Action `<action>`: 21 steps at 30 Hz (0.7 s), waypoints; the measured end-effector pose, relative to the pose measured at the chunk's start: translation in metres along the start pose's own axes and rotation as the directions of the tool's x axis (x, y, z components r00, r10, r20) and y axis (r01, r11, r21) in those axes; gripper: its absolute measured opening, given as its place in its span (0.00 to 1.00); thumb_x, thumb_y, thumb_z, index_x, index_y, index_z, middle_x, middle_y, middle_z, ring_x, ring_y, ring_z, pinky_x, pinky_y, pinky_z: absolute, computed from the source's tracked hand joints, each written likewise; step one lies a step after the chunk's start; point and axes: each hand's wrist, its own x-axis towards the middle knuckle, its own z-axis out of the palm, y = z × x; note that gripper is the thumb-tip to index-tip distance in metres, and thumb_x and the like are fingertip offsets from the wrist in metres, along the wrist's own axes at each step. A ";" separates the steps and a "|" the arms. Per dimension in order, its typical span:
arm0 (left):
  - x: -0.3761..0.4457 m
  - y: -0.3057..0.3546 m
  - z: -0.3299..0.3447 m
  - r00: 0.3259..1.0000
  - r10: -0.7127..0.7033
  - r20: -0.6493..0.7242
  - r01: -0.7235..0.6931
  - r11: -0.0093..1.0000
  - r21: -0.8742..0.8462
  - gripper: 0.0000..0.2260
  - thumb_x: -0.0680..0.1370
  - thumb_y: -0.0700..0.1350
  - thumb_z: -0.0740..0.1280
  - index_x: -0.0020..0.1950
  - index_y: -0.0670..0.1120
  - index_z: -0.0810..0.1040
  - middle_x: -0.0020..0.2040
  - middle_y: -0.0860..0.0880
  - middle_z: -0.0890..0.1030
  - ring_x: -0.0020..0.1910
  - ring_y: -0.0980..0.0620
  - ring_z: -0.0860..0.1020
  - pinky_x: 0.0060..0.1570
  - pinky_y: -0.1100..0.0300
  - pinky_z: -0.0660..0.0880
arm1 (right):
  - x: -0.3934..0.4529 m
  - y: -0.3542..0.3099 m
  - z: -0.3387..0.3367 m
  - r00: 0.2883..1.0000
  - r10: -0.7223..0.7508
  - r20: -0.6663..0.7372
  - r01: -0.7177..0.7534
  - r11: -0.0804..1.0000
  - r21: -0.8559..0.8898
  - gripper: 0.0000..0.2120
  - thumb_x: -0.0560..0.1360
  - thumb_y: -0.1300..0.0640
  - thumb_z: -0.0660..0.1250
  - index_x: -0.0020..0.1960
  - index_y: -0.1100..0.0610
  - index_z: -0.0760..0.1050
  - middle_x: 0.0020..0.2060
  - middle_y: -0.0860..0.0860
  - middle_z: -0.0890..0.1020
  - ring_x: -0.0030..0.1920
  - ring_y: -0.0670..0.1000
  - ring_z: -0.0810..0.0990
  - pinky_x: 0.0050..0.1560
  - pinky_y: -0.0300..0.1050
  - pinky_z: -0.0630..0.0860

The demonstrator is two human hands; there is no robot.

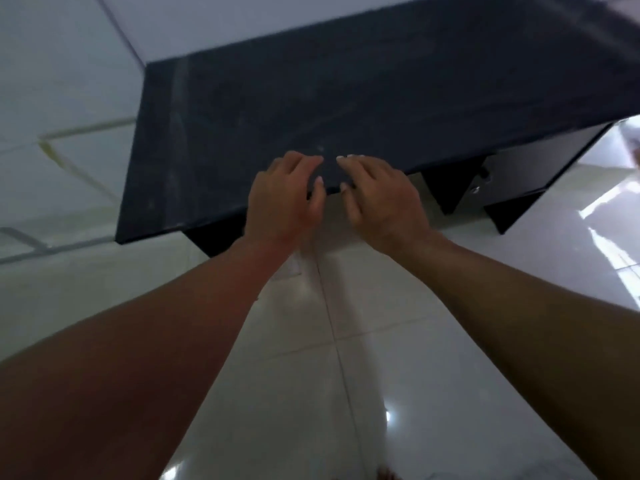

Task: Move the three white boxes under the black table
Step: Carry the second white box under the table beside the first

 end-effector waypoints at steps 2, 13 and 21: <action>0.021 0.018 -0.025 1.000 0.019 -0.021 -0.019 1.000 -0.010 0.15 0.79 0.45 0.62 0.65 0.43 0.77 0.58 0.44 0.79 0.56 0.44 0.77 0.52 0.45 0.73 | 0.015 -0.002 -0.033 1.000 0.011 -0.029 -0.012 1.000 -0.016 0.21 0.81 0.56 0.61 0.73 0.59 0.71 0.68 0.56 0.77 0.69 0.55 0.73 0.64 0.51 0.70; 0.138 0.129 -0.111 0.976 0.185 -0.114 -0.185 0.983 0.017 0.16 0.79 0.45 0.63 0.66 0.44 0.76 0.60 0.45 0.78 0.58 0.43 0.76 0.52 0.46 0.73 | 0.077 0.028 -0.209 0.986 0.057 -0.159 -0.063 0.998 -0.028 0.23 0.81 0.54 0.62 0.74 0.57 0.69 0.71 0.57 0.73 0.72 0.55 0.70 0.67 0.52 0.70; 0.227 0.226 -0.096 0.981 0.149 -0.127 -0.151 0.989 -0.004 0.17 0.80 0.45 0.62 0.68 0.44 0.74 0.64 0.45 0.77 0.61 0.44 0.75 0.58 0.47 0.71 | 0.116 0.125 -0.302 0.990 0.079 -0.117 -0.089 0.993 -0.077 0.26 0.82 0.49 0.61 0.78 0.54 0.63 0.77 0.57 0.65 0.76 0.57 0.64 0.75 0.56 0.63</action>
